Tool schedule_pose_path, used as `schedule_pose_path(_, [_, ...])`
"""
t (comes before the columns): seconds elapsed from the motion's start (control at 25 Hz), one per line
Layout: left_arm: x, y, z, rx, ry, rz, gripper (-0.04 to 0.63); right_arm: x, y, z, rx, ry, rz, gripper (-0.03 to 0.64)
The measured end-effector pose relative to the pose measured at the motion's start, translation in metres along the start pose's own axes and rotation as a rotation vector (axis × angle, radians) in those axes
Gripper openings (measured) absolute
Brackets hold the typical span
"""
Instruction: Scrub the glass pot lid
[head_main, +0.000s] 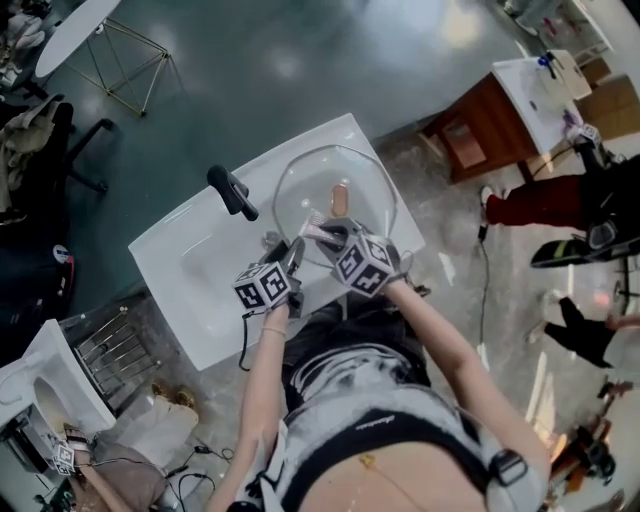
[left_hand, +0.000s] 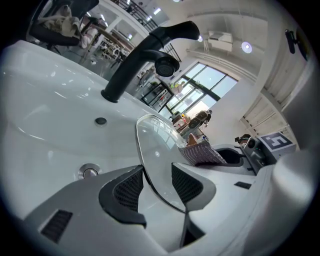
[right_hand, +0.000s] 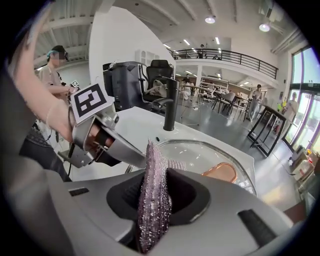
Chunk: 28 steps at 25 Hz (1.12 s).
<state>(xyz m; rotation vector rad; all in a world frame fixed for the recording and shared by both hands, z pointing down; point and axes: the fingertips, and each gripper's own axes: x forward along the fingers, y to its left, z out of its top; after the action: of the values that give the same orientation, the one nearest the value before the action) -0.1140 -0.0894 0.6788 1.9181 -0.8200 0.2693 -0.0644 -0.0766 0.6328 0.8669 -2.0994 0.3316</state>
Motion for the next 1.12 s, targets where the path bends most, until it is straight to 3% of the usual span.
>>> schedule_pose_path(0.2, [0.0,0.0,0.0,0.002,0.002,0.0,0.176,0.016,-0.001,0.015,0.026,0.031,-0.064,0.095])
schedule_pose_path(0.64, [0.003,0.0,-0.002,0.006,0.004,-0.011,0.176,0.041,-0.002,0.037,-0.005,0.026,-0.087,0.095])
schedule_pose_path(1.12, [0.001,0.0,0.0,0.013,0.014,-0.016,0.176,0.006,0.008,0.005,-0.053,0.013,0.046,0.097])
